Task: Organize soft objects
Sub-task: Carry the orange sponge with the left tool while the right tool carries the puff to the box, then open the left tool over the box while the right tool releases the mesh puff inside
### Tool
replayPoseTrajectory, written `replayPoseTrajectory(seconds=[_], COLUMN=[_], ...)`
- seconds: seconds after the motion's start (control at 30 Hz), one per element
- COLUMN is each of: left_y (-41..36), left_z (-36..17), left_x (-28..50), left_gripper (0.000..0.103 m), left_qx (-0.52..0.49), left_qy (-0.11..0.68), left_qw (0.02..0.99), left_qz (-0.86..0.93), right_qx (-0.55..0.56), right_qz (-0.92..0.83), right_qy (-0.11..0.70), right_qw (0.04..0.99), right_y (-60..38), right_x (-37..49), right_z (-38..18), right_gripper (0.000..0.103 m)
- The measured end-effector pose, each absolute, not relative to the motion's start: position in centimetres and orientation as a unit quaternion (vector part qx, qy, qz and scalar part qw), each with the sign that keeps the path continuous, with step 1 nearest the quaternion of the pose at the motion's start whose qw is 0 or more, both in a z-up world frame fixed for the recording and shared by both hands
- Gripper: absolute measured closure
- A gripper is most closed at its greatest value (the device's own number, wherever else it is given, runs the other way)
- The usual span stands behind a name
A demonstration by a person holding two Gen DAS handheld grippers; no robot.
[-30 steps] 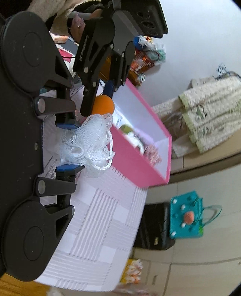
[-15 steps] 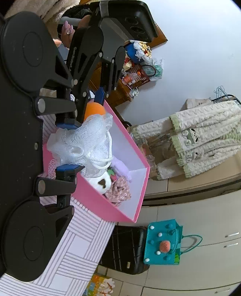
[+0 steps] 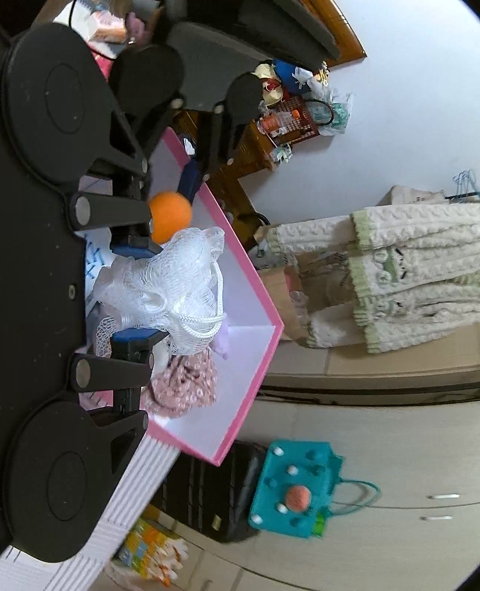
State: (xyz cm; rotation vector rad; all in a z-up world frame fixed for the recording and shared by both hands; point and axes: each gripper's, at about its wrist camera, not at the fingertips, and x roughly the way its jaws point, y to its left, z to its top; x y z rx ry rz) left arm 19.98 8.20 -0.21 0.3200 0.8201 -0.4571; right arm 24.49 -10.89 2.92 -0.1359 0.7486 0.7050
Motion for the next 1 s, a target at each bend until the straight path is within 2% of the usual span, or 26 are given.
replayPoseTrajectory(seconds=[0.2,0.37,0.5,0.6,1.0], left_y=[7.7,8.4,8.2,8.1,8.7], left_z=[-0.9,-1.7,-2.3,-2.4,-2.0], left_x=[22.8,24.2,24.4,24.1,24.0], left_gripper=[0.062,0.061,0.058,0.056,0.056], left_qx=[0.19,0.16,0.171,0.173,0.132], left_qy=[0.413,0.432,0.424,0.42,0.418], left_qw=[0.863,0.859,0.863,0.866,0.873], left_qz=[-0.22,-0.224,-0.214,-0.209,-0.215], right_qx=[-0.048,-0.05,-0.066,-0.063,-0.067], right_qz=[0.34,0.328,0.318,0.315,0.29], right_qy=[0.41,0.429,0.436,0.432,0.388], right_qw=[0.845,0.84,0.84,0.843,0.872], right_y=[-8.6,-7.7,-6.8,-6.8,-8.2], right_x=[28.6,30.8,31.8,31.6,29.5], right_z=[0.6,-1.2,-2.2,-1.9,-0.1], right_gripper=[0.062,0.06,0.05,0.042,0.041])
